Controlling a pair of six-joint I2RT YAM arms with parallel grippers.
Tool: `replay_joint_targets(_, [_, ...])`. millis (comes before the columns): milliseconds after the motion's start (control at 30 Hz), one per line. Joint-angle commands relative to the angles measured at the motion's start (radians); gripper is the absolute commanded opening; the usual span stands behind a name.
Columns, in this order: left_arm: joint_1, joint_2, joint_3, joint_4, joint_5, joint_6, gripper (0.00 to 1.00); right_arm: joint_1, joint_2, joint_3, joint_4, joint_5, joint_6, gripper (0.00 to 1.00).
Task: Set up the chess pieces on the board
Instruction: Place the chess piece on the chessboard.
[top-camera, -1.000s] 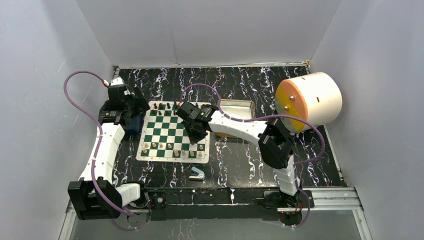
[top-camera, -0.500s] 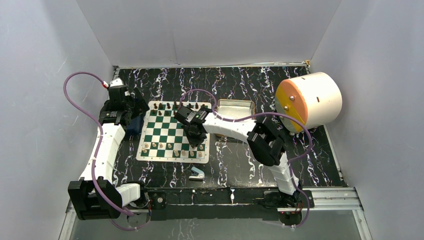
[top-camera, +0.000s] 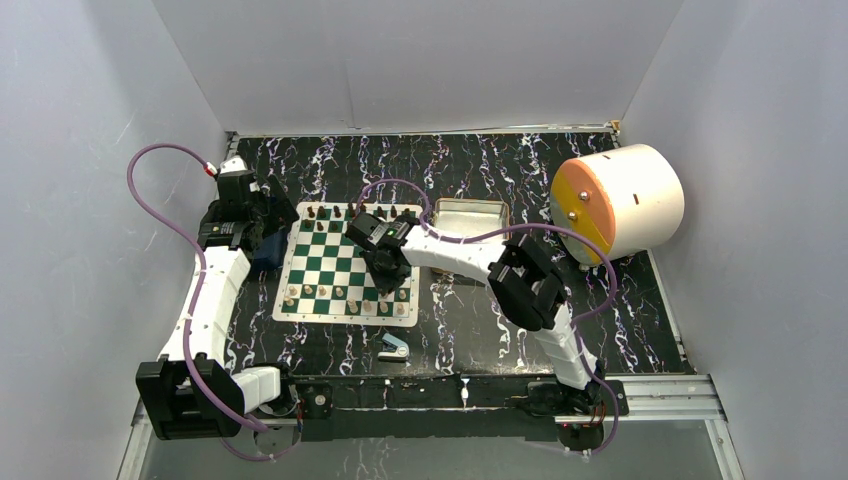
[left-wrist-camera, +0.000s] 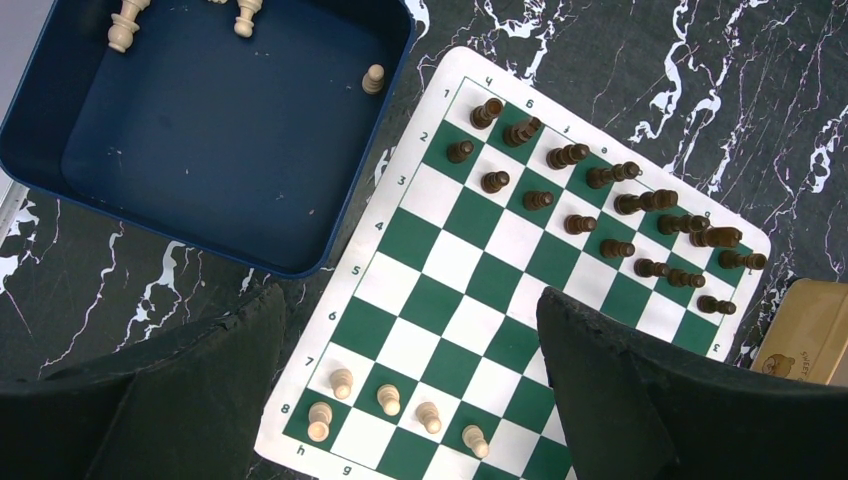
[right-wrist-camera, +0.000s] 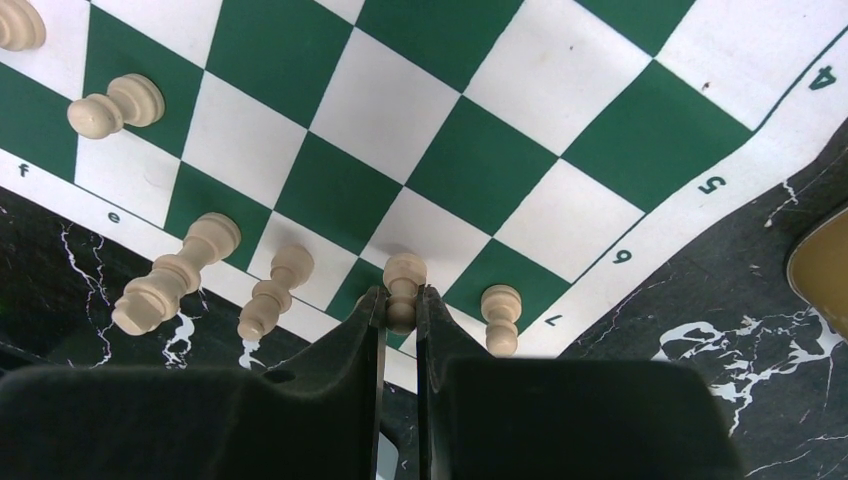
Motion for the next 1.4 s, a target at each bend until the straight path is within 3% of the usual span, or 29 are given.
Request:
replay_joint_targets(0, [0.003,-0.022,0.009,0.0,-0.02,-0.005,0.94,0.002,0.017,0.052,-0.014,0.005,0.0,0.11])
replay_joint_targets(1000, [0.001,-0.016,0.03,-0.017,-0.02,-0.001,0.94,0.002,0.062,0.098,-0.076,0.047,0.004,0.23])
replay_joint_targets(1367, [-0.002,-0.014,0.038,-0.022,-0.018,0.004,0.94,0.001,0.065,0.125,-0.076,0.03,0.01,0.32])
